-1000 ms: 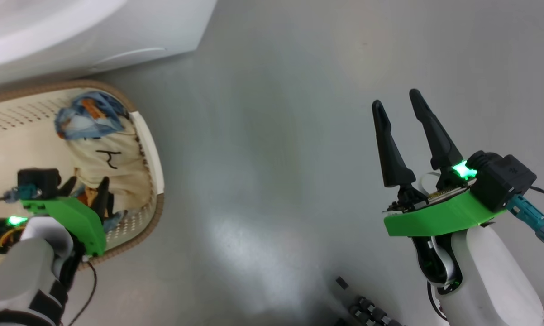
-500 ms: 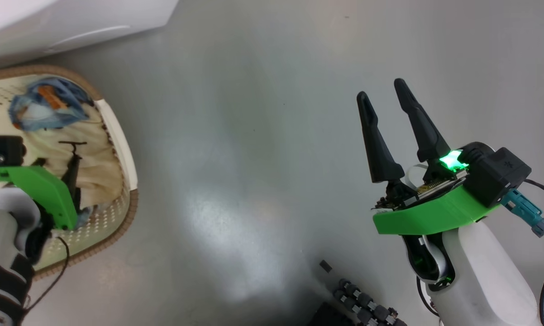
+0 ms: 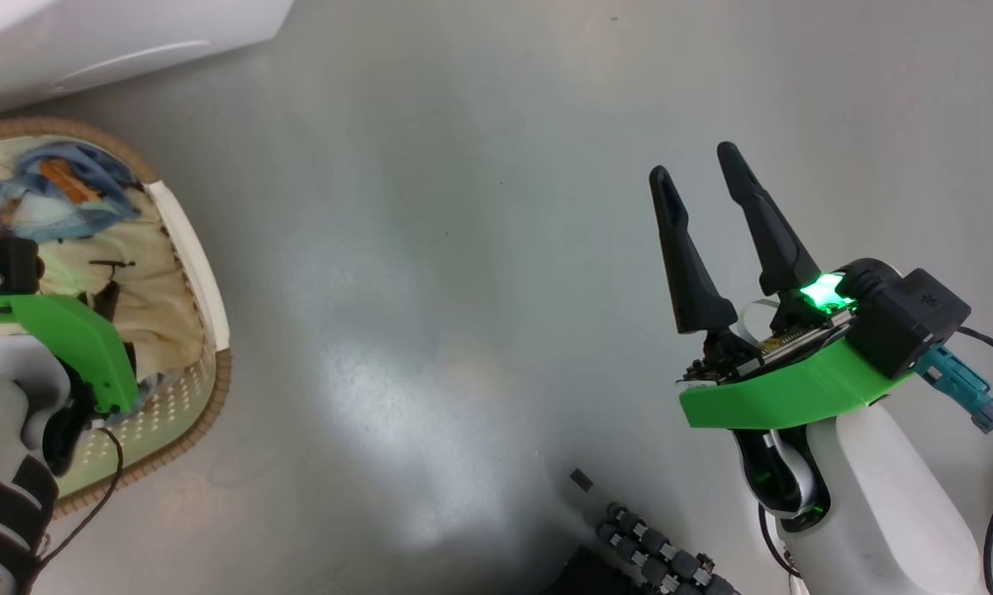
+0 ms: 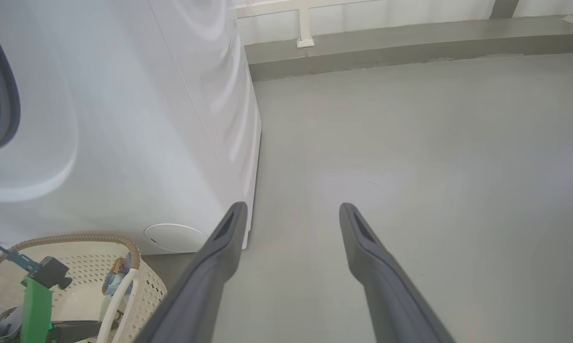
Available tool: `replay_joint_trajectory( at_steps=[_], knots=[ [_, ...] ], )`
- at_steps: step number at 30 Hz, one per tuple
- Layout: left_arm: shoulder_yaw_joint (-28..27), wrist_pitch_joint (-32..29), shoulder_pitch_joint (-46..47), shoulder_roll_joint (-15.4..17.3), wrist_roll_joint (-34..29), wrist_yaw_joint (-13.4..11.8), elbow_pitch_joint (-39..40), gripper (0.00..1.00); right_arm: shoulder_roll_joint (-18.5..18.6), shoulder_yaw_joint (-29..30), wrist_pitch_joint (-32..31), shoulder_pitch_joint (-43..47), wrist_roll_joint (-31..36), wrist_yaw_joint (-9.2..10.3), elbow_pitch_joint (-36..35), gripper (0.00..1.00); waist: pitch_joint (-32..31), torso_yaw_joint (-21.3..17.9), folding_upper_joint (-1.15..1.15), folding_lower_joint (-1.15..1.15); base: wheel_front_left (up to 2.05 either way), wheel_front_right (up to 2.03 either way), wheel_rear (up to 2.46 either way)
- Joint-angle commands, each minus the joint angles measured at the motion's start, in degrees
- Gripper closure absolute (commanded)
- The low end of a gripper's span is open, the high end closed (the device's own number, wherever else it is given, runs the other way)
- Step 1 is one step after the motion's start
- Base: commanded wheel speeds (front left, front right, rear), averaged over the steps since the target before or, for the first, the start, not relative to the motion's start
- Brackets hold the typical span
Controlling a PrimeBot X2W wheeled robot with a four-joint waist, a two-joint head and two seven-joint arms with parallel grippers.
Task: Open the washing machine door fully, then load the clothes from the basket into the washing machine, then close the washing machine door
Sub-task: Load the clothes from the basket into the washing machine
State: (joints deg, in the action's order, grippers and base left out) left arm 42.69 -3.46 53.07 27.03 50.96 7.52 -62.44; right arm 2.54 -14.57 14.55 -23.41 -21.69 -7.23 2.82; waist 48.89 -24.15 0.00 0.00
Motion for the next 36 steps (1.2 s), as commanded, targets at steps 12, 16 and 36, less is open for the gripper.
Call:
replay_joint_trajectory(
  at_steps=[12, 16, 36],
  knots=[
    [0.92, 7.08, -1.41, -0.45, 6.27, -0.03, -1.66, 1.0, 0.34, 1.57, 0.45, 1.06, 1.45, -0.25, -0.49, 0.0, -5.62, 2.9, 0.0, 0.0, 0.0, 0.0, 0.0],
    [1.85, 10.45, -3.89, -1.06, 8.13, -0.03, -0.99, 1.0, 0.34, 2.22, 0.45, 1.52, 2.34, -0.25, 0.23, 0.0, -8.92, 4.47, 0.0, 0.0, 0.0, 0.0, 0.0],
    [-4.07, 18.44, -16.02, -5.45, 1.6, -0.46, 6.09, 1.0, 4.86, 7.33, 0.45, 11.73, 4.17, -0.25, 3.3, 0.0, -28.39, 15.79, 0.0, 0.0, 0.0, 0.0, 0.0]
  ],
)
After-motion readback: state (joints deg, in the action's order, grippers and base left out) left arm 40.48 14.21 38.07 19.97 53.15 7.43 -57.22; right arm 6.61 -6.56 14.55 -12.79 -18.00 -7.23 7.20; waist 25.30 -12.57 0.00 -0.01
